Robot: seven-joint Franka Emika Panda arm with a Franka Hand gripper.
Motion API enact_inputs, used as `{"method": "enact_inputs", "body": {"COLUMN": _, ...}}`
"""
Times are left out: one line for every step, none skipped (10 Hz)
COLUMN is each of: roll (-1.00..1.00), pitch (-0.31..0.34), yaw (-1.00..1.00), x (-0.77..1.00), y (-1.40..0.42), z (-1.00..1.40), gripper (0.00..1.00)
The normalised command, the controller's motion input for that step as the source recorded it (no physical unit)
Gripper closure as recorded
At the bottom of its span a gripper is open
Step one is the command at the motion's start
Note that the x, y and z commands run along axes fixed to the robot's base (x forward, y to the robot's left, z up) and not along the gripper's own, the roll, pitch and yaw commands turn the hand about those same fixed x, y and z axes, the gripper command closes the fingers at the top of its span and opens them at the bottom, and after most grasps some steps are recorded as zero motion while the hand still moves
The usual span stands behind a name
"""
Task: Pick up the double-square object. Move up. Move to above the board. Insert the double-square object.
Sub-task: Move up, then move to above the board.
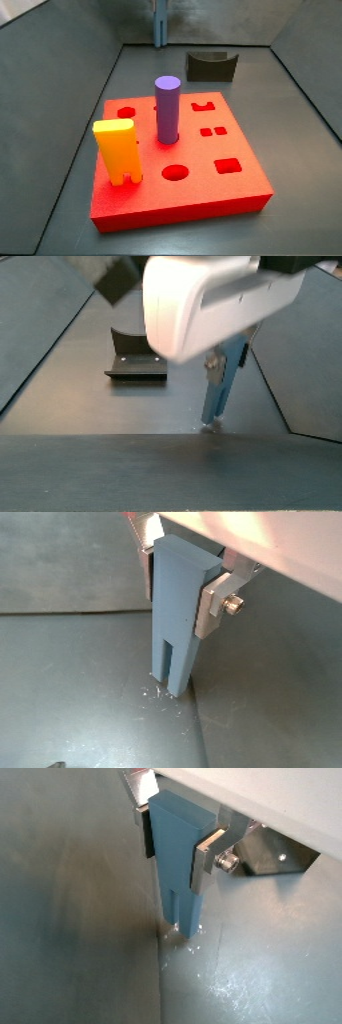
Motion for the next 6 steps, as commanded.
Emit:
{"method": "enact_inputs", "body": {"roll": 0.03, "pitch": 0.056, "yaw": -0.01, "x": 0.02, "y": 0.01, "z": 0.60, "gripper": 1.00}}
{"method": "enact_inputs", "body": {"roll": 0.05, "pitch": 0.088, "yaw": 0.00, "x": 0.01, "y": 0.01, "z": 0.39, "gripper": 1.00}}
{"method": "enact_inputs", "body": {"roll": 0.06, "pitch": 0.106, "yaw": 0.00, "x": 0.01, "y": 0.01, "z": 0.24, "gripper": 1.00}}
{"method": "enact_inputs", "body": {"roll": 0.14, "pitch": 0.023, "yaw": 0.20, "x": 0.28, "y": -0.09, "z": 1.00, "gripper": 1.00}}
{"method": "enact_inputs", "body": {"roll": 0.14, "pitch": 0.033, "yaw": 0.20, "x": 0.29, "y": -0.09, "z": 1.00, "gripper": 1.00}}
{"method": "enact_inputs", "body": {"roll": 0.13, "pitch": 0.079, "yaw": 0.14, "x": 0.25, "y": -0.09, "z": 1.00, "gripper": 1.00}}
